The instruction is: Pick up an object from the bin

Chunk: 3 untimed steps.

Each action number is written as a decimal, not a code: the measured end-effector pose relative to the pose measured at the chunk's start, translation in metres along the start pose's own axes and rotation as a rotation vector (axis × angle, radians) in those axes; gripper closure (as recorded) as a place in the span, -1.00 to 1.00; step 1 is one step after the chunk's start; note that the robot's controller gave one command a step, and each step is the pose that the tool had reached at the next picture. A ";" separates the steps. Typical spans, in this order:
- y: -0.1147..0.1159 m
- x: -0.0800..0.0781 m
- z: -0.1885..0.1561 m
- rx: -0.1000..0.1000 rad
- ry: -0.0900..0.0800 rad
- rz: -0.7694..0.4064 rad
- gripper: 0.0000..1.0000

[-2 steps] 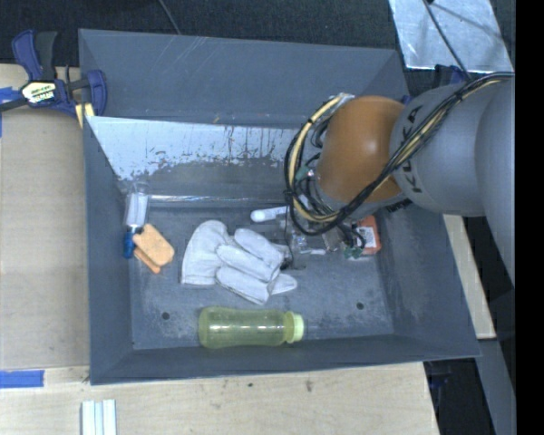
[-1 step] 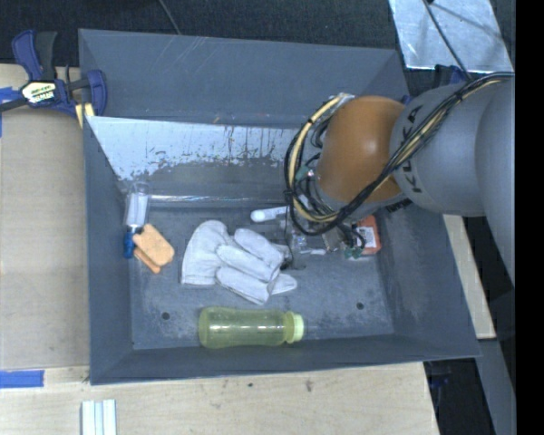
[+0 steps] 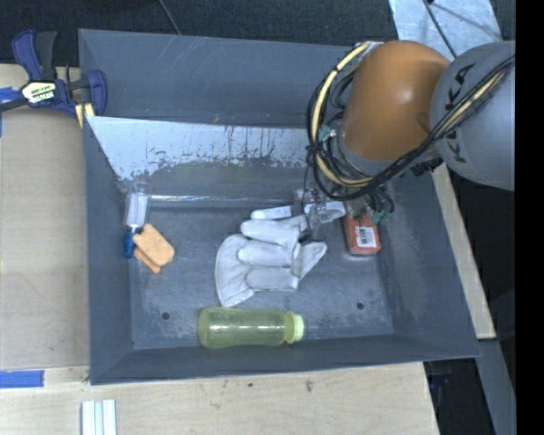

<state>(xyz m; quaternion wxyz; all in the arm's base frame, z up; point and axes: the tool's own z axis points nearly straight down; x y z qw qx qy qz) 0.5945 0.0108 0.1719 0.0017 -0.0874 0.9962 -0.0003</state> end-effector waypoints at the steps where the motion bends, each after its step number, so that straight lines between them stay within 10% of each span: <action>1: 0.000 0.000 0.000 0.000 0.000 0.000 1.00; 2: 0.012 -0.011 0.054 0.000 -0.007 -0.006 1.00; 3: -0.033 0.010 -0.125 -0.001 0.002 -0.028 1.00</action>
Offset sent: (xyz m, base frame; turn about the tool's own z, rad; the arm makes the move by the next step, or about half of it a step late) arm 0.0115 0.0269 -0.1019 -0.0109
